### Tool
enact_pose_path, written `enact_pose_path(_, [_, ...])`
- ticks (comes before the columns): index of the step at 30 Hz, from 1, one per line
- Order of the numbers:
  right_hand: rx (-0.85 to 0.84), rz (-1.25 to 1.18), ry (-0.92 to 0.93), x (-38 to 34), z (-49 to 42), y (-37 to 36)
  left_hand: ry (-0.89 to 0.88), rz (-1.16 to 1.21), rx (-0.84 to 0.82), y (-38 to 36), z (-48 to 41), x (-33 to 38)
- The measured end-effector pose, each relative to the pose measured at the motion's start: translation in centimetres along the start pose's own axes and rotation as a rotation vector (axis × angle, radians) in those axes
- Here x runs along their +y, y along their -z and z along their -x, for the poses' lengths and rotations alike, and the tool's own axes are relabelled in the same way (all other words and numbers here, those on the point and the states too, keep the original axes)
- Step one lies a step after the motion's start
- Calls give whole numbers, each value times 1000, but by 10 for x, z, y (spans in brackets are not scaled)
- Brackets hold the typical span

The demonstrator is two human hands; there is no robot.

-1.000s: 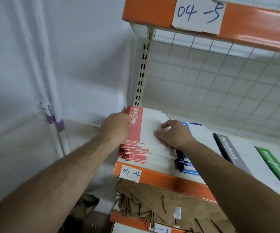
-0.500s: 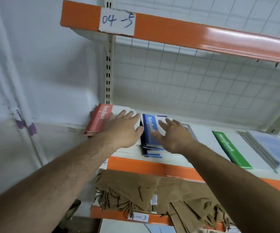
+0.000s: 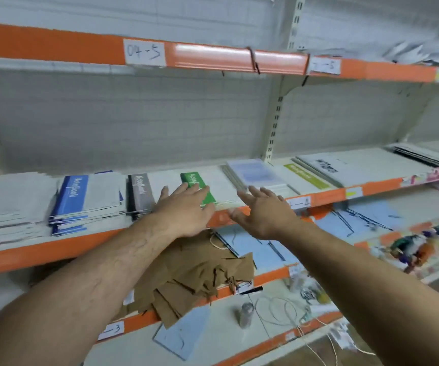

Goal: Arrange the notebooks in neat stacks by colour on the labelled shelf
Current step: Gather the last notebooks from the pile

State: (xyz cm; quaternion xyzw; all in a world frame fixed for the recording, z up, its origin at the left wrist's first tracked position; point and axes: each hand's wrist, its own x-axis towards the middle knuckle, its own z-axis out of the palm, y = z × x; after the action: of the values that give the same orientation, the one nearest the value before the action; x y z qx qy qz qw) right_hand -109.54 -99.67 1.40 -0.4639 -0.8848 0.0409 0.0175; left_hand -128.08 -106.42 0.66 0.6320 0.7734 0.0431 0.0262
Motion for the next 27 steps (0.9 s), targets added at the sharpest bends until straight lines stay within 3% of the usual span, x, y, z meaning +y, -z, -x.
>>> enact_pose_path(13, [48,-68,-360,244,75,3,-395,-4,-54,-51,-110,249])
enact_pose_path(27, [90,-39,-637,444,31,28,-703,24,-34,-76,-279,453])
